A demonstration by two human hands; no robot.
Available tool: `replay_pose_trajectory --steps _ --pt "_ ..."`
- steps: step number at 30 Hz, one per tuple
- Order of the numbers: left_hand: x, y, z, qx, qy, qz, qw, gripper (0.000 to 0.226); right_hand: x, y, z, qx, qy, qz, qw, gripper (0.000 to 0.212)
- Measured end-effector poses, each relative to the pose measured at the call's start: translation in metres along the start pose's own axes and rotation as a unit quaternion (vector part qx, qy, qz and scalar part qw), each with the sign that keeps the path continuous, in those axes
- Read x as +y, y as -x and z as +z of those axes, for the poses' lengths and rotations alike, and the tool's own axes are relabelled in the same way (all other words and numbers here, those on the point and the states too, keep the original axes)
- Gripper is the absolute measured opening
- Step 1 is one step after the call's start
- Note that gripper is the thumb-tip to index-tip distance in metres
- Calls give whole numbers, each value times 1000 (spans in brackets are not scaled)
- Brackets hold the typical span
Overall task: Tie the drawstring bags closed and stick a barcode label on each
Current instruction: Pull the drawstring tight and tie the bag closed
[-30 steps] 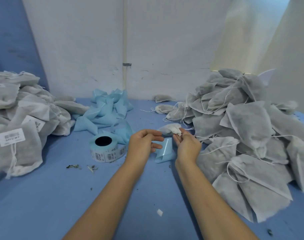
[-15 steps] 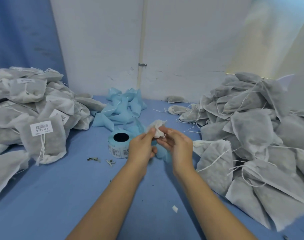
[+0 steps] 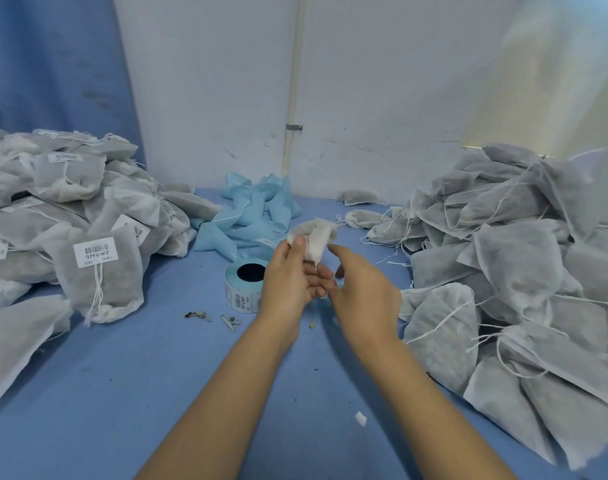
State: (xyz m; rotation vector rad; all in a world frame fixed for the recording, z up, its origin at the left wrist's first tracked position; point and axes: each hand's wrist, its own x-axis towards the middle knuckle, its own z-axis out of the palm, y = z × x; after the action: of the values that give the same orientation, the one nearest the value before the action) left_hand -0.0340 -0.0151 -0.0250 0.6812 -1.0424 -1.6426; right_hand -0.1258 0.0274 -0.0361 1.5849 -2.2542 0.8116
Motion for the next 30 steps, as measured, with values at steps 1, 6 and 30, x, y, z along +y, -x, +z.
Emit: replay_pose_trajectory --steps 1,6,30 --pt "-1 -1 -1 3 -4 1 1000 22 0 1 1 9 -27 1 1000 48" --pt "-1 -4 -3 -4 5 -29 1000 19 -7 -4 1 28 -298 116 947 13" --pt "-33 11 -7 -7 -249 71 966 16 -9 -21 -27 -71 -621 303 719 17"
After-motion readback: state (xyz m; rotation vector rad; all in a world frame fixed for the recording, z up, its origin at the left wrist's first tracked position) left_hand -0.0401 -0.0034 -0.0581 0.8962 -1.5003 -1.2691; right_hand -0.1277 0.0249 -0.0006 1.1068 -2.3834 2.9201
